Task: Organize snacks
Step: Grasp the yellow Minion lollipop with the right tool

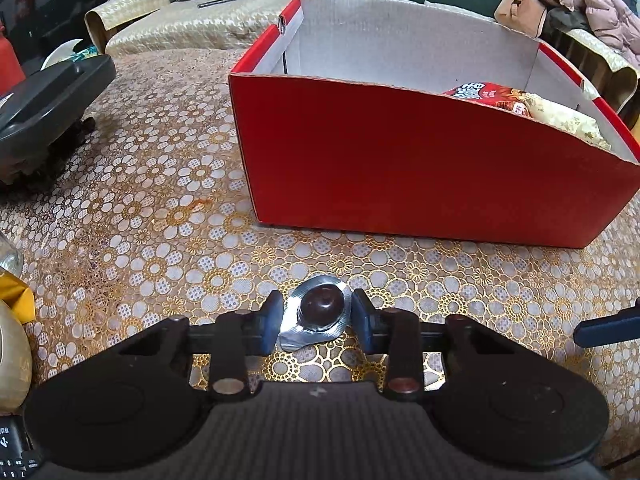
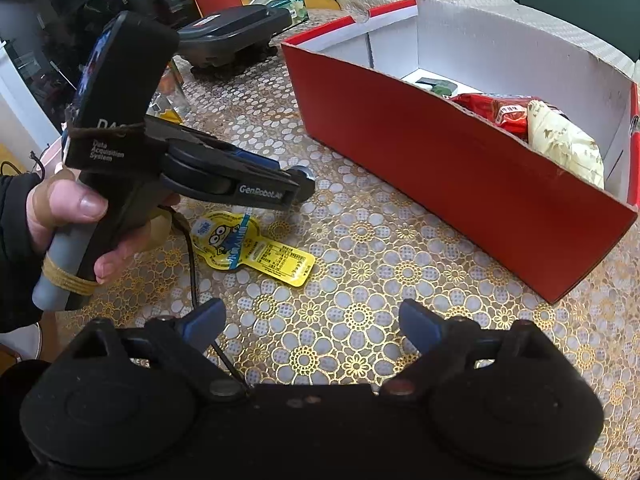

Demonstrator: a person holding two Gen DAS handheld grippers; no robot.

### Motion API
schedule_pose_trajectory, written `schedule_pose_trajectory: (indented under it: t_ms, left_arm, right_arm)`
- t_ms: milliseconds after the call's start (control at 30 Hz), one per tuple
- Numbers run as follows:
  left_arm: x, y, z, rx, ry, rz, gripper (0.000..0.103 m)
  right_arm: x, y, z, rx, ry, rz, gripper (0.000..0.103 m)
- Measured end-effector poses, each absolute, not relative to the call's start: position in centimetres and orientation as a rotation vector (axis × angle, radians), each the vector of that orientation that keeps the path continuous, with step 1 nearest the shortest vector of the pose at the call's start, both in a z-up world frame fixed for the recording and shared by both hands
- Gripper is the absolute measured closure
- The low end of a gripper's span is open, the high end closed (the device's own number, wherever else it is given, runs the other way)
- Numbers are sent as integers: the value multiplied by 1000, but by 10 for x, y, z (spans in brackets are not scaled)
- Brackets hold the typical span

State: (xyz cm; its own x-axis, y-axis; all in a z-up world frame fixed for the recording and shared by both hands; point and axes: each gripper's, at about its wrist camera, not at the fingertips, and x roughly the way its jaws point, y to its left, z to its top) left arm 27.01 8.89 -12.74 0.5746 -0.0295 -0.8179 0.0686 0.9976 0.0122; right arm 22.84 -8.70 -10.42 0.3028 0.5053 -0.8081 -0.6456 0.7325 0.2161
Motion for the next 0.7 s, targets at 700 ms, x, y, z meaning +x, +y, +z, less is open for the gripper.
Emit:
schedule_pose_trajectory:
  t_ms: [700]
  left_arm:
    - [225,127,-97,-129,894,34,78]
  right_arm:
    - [233,-40,-103,-347,944,883,12]
